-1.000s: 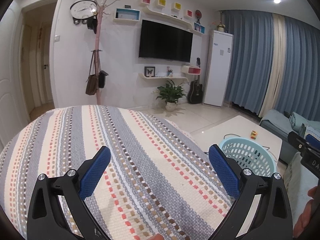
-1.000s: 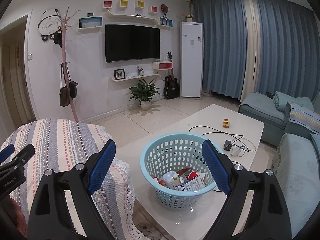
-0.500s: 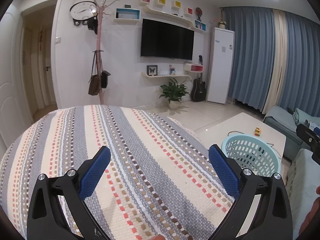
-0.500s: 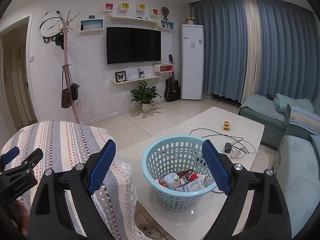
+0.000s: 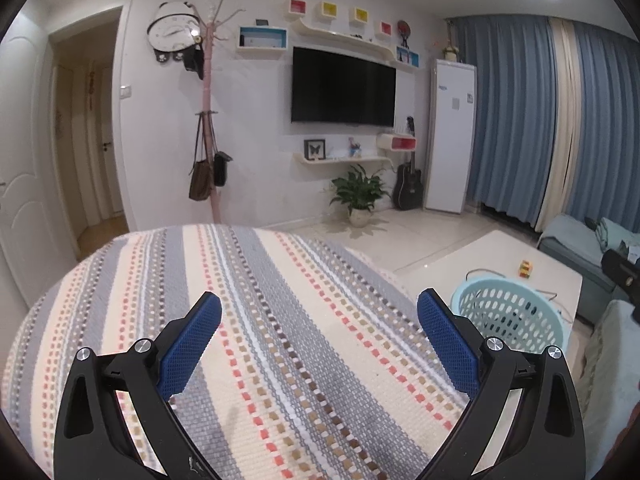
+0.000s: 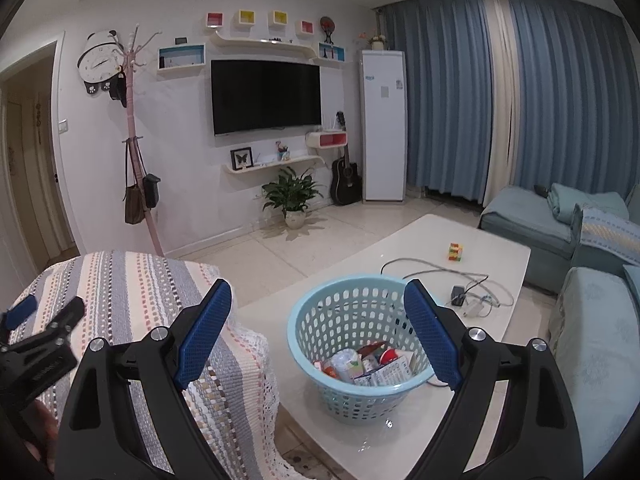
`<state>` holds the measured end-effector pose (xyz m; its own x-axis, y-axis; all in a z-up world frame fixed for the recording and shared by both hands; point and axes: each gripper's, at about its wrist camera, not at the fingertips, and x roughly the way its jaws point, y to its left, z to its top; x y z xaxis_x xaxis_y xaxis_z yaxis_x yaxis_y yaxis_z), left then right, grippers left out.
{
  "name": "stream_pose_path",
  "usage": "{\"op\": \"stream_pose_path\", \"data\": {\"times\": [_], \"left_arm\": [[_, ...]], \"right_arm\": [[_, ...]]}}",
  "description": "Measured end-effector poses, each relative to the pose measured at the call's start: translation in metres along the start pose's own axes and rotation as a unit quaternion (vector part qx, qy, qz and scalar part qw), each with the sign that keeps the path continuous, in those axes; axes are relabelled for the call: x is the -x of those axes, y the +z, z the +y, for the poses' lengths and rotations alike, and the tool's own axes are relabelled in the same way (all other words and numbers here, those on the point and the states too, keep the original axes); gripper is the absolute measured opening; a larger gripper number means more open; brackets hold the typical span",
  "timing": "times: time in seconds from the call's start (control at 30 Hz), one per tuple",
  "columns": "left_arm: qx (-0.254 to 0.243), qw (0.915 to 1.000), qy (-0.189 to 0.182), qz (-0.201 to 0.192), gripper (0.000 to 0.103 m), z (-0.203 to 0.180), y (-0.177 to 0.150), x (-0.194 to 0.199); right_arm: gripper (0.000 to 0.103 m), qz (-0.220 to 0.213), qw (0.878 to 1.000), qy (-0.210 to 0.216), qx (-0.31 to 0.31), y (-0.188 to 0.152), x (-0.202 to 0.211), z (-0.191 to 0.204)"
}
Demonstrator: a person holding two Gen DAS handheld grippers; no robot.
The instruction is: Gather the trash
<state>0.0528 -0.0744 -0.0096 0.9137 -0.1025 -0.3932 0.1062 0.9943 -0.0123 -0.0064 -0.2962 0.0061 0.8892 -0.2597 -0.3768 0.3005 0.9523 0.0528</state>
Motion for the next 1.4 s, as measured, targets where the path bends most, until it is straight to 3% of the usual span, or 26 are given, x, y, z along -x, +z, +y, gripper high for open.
{"op": "stream_pose_path", "data": {"times": [0.23, 0.4, 0.77, 0.9, 1.07, 1.4], "left_arm": [[-0.004, 0.9997, 0.005, -0.022, 0.095, -0.001, 0.019, 0.047], [-0.041, 0.9976, 0.055, -0.008, 0.095, -0.012, 0.021, 0.064], [-0.029, 0.9974, 0.056, -0.037, 0.095, 0.002, 0.024, 0.123], [-0.029, 0.9982, 0.04, -0.033, 0.095, 0.004, 0.024, 0.132], [-0.036, 0.9977, 0.05, -0.029, 0.095, 0.007, 0.019, 0.139], [-0.003, 0.9988, 0.046, -0.015, 0.095, 0.024, 0.013, 0.129]], "right_arm": [[0.084, -0.02, 1.0, 0.011, 0.013, 0.008, 0.025, 0.008], [0.09, -0.038, 0.999, 0.022, 0.011, 0.016, 0.046, 0.012], [0.09, -0.01, 0.999, 0.035, -0.014, 0.029, 0.06, 0.016], [0.09, -0.005, 0.999, 0.04, -0.019, 0.029, 0.062, 0.016], [0.09, 0.011, 0.998, 0.055, -0.032, 0.024, 0.058, 0.018], [0.09, 0.012, 0.999, 0.048, -0.021, 0.022, 0.054, 0.024]]}}
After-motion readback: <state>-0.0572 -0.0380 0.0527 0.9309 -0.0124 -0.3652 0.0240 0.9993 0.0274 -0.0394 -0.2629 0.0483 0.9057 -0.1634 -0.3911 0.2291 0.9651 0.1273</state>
